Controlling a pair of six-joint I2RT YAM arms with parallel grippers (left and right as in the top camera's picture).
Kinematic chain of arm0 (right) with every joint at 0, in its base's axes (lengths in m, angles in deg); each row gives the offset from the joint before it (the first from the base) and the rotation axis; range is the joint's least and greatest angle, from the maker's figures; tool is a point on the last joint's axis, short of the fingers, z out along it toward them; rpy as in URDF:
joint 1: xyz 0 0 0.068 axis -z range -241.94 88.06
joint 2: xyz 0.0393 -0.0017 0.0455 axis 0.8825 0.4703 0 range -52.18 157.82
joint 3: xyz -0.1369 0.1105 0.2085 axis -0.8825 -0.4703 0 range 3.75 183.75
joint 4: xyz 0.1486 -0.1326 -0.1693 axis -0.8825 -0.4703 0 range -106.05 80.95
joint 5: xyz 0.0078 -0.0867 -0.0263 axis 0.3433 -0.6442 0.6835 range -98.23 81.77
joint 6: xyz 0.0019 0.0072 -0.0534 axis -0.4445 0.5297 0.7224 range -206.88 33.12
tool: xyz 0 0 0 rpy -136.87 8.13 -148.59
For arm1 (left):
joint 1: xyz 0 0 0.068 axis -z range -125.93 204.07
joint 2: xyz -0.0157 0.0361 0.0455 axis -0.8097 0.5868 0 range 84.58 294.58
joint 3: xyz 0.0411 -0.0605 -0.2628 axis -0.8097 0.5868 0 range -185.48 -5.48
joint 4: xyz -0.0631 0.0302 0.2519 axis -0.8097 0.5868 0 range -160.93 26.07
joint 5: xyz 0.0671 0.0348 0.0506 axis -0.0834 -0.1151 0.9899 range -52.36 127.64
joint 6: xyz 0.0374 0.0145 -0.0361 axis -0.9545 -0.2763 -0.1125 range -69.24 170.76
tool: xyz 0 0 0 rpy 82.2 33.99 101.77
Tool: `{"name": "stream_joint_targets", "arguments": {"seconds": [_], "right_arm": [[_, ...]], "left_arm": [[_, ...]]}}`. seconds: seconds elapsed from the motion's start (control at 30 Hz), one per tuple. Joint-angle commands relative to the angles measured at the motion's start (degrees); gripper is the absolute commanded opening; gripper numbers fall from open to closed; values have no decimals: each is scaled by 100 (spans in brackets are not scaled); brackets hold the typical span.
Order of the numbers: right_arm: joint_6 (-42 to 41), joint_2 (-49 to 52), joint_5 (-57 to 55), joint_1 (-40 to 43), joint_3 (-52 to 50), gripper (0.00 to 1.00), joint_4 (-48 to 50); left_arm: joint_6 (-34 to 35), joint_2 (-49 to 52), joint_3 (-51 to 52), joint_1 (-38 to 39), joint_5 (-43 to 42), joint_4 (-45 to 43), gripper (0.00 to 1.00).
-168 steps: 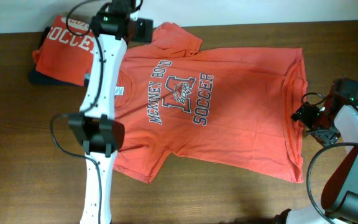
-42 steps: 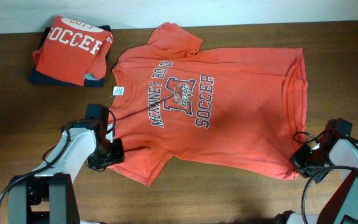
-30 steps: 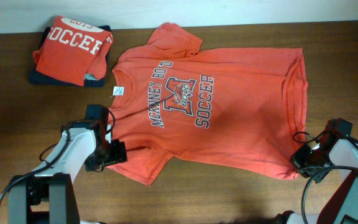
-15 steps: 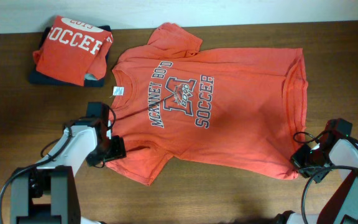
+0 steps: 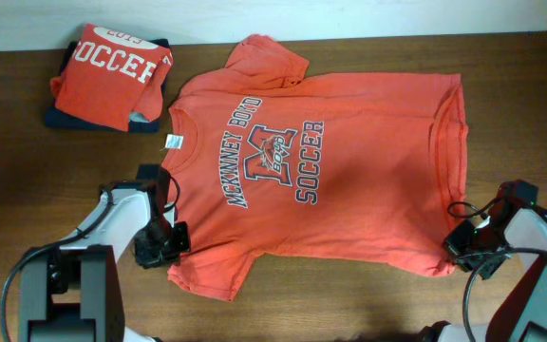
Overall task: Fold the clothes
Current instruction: 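Grasp the bottom hem corners with both grippers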
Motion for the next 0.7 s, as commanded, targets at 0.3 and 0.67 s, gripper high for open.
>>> {"name": "stream_joint_targets", "arguments": {"seconds": [0.3, 0.67], "right_arm": [[-175, 109, -66, -485, 1091, 4, -1010], [-146, 111, -345, -516, 2614, 4, -1873]], "left_arm": [[11, 79, -946, -9, -85, 793, 0], [11, 79, -1878, -9, -90, 1362, 0]]}}
